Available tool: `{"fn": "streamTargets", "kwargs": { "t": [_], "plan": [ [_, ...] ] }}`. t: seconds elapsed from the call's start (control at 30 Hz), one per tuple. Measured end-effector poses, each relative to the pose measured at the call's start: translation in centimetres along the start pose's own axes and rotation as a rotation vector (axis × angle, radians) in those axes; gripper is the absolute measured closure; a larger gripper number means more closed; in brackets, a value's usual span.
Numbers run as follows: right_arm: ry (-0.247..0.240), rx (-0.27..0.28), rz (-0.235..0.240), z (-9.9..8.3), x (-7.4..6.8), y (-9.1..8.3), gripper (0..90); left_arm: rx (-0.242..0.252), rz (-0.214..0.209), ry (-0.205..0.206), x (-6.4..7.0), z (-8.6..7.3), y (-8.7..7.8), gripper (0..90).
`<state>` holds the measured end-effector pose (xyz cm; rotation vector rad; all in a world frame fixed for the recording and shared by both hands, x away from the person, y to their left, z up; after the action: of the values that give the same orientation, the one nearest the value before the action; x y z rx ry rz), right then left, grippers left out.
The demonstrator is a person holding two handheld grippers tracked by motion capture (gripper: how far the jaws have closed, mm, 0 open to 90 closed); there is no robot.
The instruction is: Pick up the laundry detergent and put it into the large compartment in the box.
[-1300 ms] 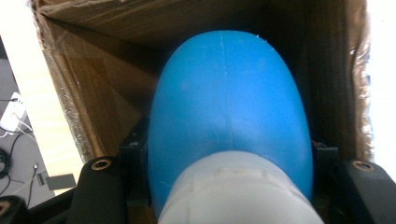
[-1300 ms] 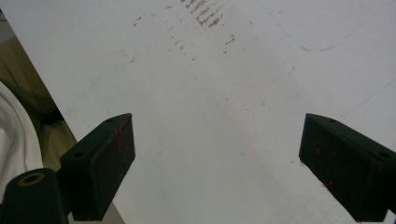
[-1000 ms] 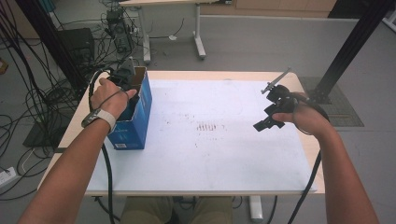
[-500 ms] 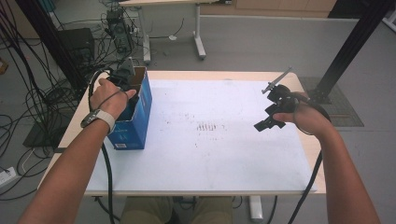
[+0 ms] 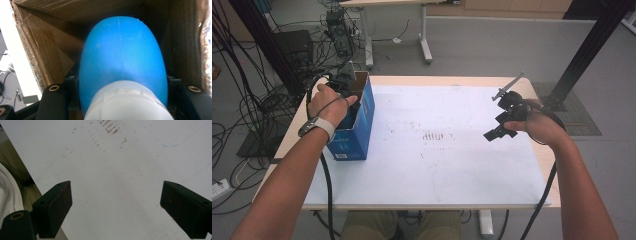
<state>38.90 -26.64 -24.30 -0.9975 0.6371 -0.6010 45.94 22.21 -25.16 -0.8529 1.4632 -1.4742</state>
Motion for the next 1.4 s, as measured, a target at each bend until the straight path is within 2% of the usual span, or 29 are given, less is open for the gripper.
{"fn": "streamTargets", "kwargs": {
  "t": [1.4],
  "plan": [
    [0.003, 0.009, -0.003, -0.35, 0.1, -0.3, 10.5, -0.004, -0.003, -0.003, -0.07, -0.03, 0.02, 37.6]
  ]
}}
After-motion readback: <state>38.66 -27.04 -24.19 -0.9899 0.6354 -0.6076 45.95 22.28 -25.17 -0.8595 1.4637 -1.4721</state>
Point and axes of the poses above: each handheld gripper's, and its own axes: y roughly forward along the jaws, z roughly out of its top, x roughly to its right, the point moved 10 cm from there along y, roughly forward along the jaws, and after that the axes turned 12 degrees about y, right-handed, at the moved point
